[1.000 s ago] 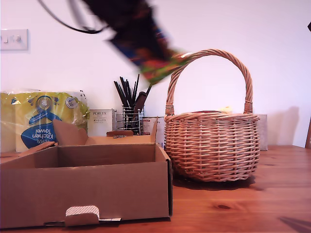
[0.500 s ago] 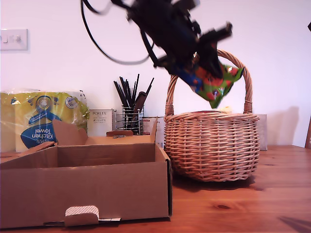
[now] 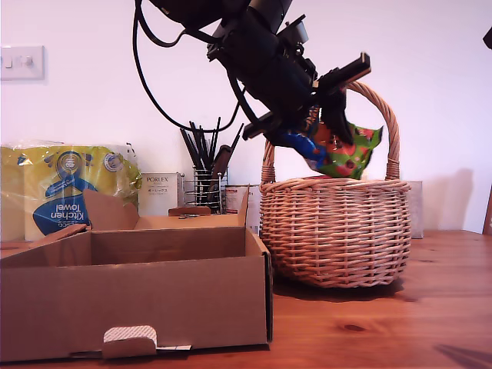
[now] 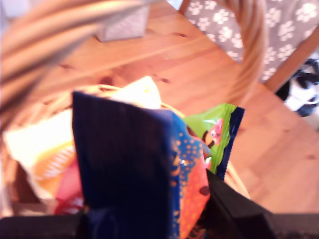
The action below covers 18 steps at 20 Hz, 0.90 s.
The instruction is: Move the bags of Easter eggs from the cardboard box on the left into the woven basket on the right side.
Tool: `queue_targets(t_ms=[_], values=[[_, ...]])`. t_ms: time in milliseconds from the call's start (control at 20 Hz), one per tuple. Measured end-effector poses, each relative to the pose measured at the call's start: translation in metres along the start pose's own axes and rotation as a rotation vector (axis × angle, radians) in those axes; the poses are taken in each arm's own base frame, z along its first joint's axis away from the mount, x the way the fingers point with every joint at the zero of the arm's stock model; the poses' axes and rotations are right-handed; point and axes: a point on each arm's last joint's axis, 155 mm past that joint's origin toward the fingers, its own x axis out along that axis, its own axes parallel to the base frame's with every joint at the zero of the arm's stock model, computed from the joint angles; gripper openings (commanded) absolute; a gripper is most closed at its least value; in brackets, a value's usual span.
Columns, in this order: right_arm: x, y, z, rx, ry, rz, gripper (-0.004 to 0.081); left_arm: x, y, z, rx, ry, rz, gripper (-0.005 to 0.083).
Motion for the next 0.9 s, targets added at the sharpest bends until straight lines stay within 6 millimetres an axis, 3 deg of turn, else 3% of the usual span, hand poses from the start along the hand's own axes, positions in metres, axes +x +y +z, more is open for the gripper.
queue_targets(t_ms=[100,250,350,650,900], values=[[0.000,0.000,0.000,0.000,0.000,0.000,-0.0013,0.001,-0.002,-0.002,-0.038,0.006,-0.012,0.0280],[0.000,0.003,0.000,0.000,-0.002,0.019,-0.0013,0.001,-0.004,0.005,-0.063,-0.021,-0.022,0.0478],[0.000,0.005,0.001,0.000,-0.003,0.027,-0.0013,0.001,-0.004,0.008,-0.060,-0.032,-0.020,0.0557],[0.000,0.005,0.001,0.000,-0.003,0.026,-0.0013,0.001,0.004,0.014,0.054,-0.060,0.030,0.0544],[0.000,0.005,0.001,0.000,-0.003,0.026,-0.0013,-0.002,0.012,0.002,0.179,-0.005,0.068,0.0339]])
